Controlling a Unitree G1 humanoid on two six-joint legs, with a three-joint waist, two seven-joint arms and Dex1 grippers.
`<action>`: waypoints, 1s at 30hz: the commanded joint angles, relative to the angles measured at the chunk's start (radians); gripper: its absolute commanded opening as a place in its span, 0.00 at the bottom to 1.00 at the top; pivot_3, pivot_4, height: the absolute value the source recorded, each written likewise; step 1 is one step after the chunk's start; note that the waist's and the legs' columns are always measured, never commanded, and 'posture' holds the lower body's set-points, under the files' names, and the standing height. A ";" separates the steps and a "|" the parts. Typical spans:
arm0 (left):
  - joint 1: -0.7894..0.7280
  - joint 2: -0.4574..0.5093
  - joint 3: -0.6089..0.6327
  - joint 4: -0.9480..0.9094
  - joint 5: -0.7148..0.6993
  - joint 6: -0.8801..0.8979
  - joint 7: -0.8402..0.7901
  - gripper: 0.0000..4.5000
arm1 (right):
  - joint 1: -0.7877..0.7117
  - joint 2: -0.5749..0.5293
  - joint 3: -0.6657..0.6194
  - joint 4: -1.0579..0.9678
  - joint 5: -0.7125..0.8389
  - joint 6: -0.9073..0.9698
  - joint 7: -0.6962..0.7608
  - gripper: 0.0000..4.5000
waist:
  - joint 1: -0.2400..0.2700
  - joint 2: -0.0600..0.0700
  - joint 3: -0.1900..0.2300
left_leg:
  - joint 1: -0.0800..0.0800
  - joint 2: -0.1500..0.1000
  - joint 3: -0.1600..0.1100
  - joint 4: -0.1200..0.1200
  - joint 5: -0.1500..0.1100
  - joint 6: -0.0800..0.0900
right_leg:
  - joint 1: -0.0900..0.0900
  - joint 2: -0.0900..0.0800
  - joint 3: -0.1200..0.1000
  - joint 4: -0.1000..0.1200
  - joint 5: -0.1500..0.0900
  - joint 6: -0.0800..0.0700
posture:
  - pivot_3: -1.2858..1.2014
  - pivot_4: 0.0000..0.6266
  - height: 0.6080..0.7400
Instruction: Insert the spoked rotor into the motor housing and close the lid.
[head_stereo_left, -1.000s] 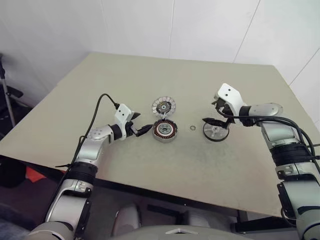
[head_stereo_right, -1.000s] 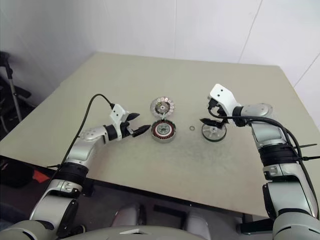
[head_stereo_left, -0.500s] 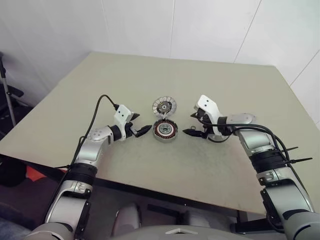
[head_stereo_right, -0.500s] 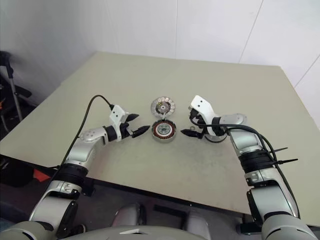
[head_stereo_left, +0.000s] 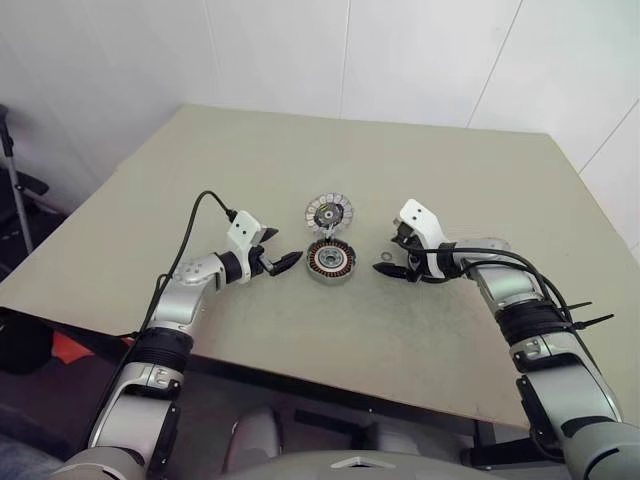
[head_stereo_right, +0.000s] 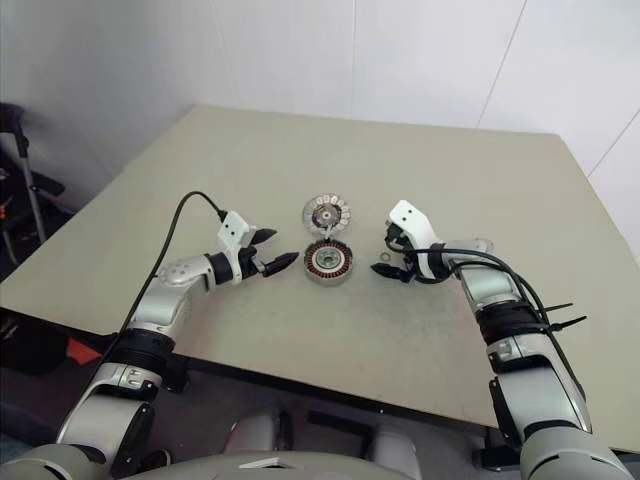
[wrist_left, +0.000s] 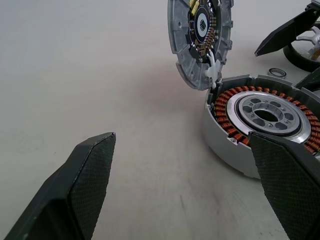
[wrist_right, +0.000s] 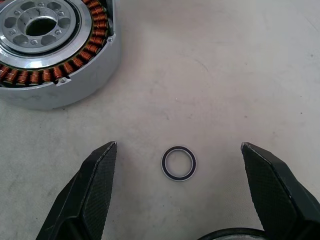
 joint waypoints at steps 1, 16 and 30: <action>-0.010 0.007 0.011 -0.037 -0.004 -0.007 0.005 1.00 | 0.004 -0.011 -0.005 0.010 -0.006 0.003 -0.005 1.00 | 0.000 0.000 0.000 | 0.000 0.000 0.000 0.000 0.000 0.000 | 0.000 0.000 0.000 0.000 0.000 0.000 | 0.52 0.00 1.00; -0.012 0.005 0.009 -0.028 -0.003 -0.010 0.005 1.00 | 0.052 -0.034 0.000 -0.148 0.007 0.094 0.026 0.79 | 0.002 0.000 0.000 | -0.002 0.000 0.000 -0.001 0.000 0.000 | -0.001 0.000 0.000 -0.001 0.000 0.000 | 0.52 0.00 1.00; -0.003 0.001 0.008 -0.036 -0.005 -0.007 0.009 1.00 | 0.050 -0.037 0.017 -0.176 -0.006 0.185 0.024 0.79 | 0.002 0.000 0.000 | -0.002 0.000 0.000 -0.002 0.000 0.000 | -0.001 0.000 0.000 -0.001 0.000 0.000 | 0.52 0.00 1.00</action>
